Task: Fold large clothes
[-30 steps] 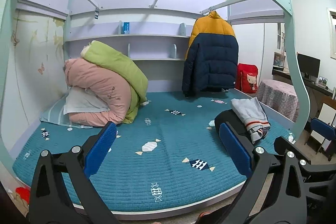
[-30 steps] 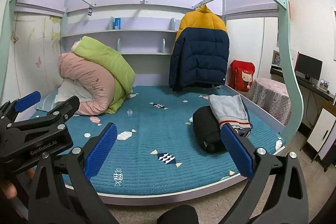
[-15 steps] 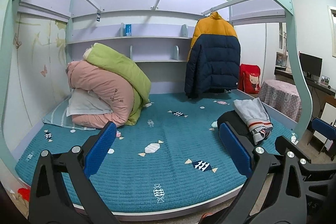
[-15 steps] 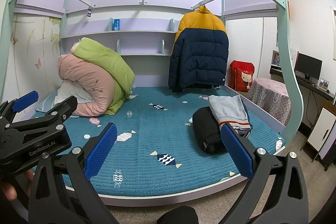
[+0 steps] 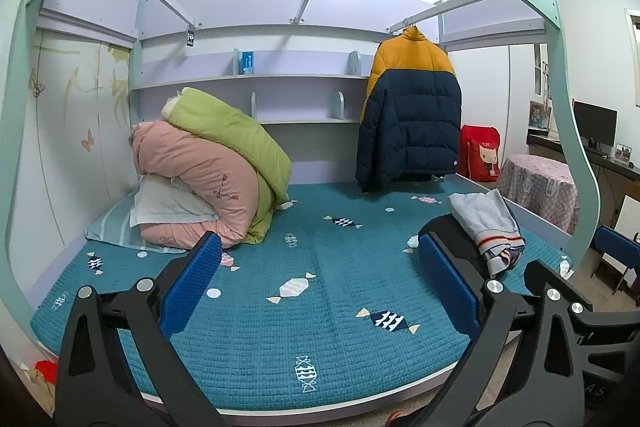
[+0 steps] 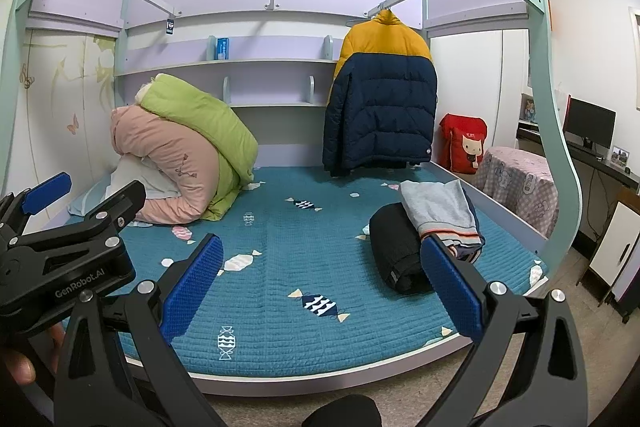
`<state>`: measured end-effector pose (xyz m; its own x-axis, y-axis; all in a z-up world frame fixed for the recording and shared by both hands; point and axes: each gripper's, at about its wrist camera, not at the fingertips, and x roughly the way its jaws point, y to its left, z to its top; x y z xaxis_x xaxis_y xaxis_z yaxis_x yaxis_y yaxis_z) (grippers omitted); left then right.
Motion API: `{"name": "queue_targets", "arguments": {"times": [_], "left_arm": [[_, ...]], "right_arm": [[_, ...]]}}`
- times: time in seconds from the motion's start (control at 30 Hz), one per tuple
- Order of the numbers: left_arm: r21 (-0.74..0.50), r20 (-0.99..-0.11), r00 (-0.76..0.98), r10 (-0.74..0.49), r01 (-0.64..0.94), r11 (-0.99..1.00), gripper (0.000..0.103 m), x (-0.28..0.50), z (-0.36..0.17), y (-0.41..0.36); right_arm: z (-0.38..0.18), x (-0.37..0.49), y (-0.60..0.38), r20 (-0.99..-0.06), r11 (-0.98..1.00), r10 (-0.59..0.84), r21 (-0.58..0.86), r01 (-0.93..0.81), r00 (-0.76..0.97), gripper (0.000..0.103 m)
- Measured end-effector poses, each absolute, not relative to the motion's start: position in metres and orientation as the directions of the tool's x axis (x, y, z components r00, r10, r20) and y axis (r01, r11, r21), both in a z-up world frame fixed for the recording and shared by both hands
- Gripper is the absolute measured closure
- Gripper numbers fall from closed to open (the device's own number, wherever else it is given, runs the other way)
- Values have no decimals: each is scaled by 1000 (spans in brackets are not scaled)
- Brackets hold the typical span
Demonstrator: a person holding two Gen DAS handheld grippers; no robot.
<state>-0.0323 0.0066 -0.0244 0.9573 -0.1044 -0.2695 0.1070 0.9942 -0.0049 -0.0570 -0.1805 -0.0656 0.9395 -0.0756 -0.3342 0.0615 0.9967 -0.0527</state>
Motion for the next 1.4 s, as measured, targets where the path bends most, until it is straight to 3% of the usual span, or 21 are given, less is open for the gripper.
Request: {"name": "queue_targets", "arguments": {"times": [1.4], "left_arm": [[12, -255, 962, -99, 105, 994, 5, -33, -33, 0]], "right_arm": [[-75, -55, -175, -345, 997, -80, -41, 70, 935, 7]]}}
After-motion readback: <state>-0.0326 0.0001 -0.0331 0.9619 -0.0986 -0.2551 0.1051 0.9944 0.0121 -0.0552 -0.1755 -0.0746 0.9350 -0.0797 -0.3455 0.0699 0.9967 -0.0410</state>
